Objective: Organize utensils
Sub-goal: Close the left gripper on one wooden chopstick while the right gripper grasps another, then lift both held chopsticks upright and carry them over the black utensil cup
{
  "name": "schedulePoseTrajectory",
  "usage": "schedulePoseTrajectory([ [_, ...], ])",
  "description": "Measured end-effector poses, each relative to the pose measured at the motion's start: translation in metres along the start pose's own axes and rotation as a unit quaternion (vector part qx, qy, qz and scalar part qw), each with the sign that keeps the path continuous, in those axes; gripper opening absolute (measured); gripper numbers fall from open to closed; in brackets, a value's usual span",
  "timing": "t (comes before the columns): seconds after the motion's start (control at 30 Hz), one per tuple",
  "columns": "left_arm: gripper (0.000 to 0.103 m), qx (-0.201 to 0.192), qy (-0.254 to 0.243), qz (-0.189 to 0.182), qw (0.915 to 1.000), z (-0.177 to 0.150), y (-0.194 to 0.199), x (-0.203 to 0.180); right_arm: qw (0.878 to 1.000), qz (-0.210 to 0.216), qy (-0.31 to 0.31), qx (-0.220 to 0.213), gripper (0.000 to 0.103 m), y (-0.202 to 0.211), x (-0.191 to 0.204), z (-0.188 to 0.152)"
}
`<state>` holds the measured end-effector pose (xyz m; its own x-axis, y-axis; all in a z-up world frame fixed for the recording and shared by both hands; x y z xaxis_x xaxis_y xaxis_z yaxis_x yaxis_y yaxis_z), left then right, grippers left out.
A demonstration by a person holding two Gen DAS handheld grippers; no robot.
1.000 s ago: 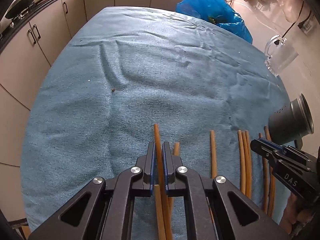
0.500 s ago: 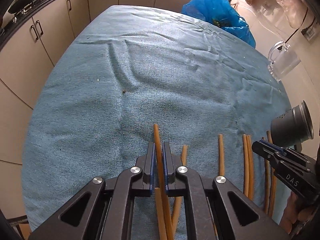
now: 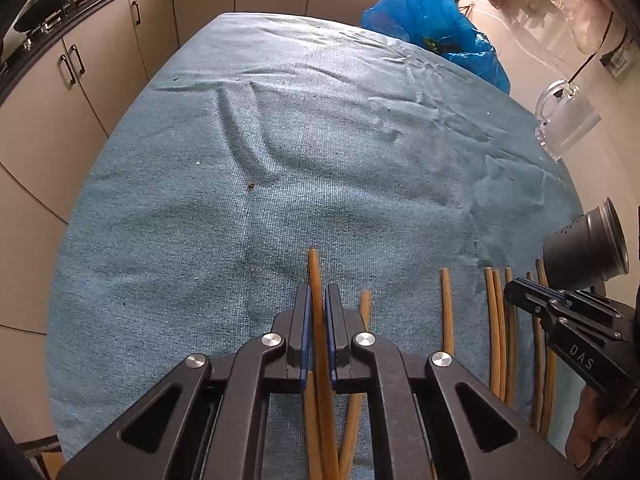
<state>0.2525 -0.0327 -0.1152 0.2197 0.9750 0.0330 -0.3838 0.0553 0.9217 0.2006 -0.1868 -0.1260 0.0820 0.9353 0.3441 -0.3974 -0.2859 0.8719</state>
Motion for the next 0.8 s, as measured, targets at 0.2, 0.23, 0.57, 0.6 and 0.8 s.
schedulePoseTrajectory([
  [0.2,0.005,-0.007,-0.003,0.01,0.9999,0.003,-0.001,-0.006,1.0,-0.008,0.001,0.001,0.008,-0.005,0.001,0.007],
  [0.23,0.005,-0.008,0.0,0.002,1.0,0.002,0.0,-0.005,1.0,-0.004,0.0,0.0,0.007,-0.004,0.0,0.007],
  [0.57,0.005,-0.098,0.022,-0.04,0.9942,0.0,0.083,-0.004,0.988,0.08,0.014,-0.132,0.006,0.083,0.018,-0.004],
  [0.6,0.005,-0.112,0.023,-0.042,0.9926,-0.001,0.095,-0.005,0.985,0.084,0.022,-0.15,0.006,0.097,0.023,-0.007],
  [0.8,0.005,-0.215,0.026,-0.04,0.9753,-0.022,0.18,-0.013,0.953,0.093,0.08,-0.276,0.006,0.175,0.05,-0.043],
])
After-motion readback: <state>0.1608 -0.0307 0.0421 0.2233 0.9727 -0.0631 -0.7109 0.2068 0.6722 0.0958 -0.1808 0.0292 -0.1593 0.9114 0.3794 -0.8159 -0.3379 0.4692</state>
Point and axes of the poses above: each gripper's, at about its wrist camera, not at the fingertips, and y roughly against the way its jaws point, x to its left, z to its top, the point moved 5 cm from there along -y, roughly the way its jaws point, and after that the axes turned 12 degrees about z, right-handed, at the moved point
